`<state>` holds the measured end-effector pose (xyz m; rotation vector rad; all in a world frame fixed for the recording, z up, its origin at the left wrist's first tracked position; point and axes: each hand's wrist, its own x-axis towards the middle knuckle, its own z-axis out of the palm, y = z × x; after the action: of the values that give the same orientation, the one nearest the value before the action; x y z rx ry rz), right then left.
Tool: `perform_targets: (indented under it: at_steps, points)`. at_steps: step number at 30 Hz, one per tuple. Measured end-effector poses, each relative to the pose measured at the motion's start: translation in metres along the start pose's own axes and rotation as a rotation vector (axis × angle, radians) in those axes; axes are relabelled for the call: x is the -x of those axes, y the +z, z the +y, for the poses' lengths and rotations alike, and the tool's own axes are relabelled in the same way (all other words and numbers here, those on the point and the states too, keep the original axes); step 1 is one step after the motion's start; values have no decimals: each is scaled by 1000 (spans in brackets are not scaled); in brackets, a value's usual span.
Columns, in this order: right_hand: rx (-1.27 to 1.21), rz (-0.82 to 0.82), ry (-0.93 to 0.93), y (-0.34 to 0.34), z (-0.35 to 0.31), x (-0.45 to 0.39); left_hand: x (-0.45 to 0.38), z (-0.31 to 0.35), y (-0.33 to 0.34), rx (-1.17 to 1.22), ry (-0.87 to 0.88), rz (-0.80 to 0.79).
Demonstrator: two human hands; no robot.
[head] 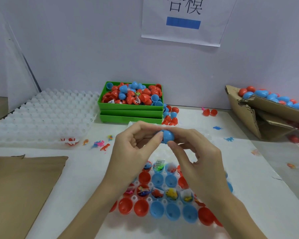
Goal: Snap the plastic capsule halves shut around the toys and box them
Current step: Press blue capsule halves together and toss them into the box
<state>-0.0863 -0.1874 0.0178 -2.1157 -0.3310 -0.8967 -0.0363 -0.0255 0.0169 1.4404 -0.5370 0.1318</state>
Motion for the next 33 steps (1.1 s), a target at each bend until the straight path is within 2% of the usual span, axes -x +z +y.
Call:
perform_targets:
  at_steps: [6, 10, 15, 18, 23, 25, 27, 30, 33]
  points:
    - [21, 49, 21, -1, -2, 0, 0, -1, -1, 26, 6, -72]
    - [-69, 26, 84, 0, -3, 2, -1, -2, -2, -25, 32, -72]
    - [-331, -4, 244, -4, -5, -1, 1, -1, -2, -58, 88, -120]
    - [-455, -4, 339, -7, -5, -3, 3, -1, 1, -158, 146, -162]
    - [-694, -129, 600, 0, -2, 0, 6, -3, 7, -365, 236, -33]
    - [-964, -171, 686, 2, -1, 0, 7, -1, 8, -321, 225, -36]
    - [-1221, -269, 691, 1, -2, -1, 7, 1, 7, -290, 206, -34]
    - [-1356, -394, 695, -2, 0, -2, 5, 3, 4, -336, 262, -58]
    - [-1488, -427, 799, -1, 1, -2, 4, 6, -2, -329, 302, -114]
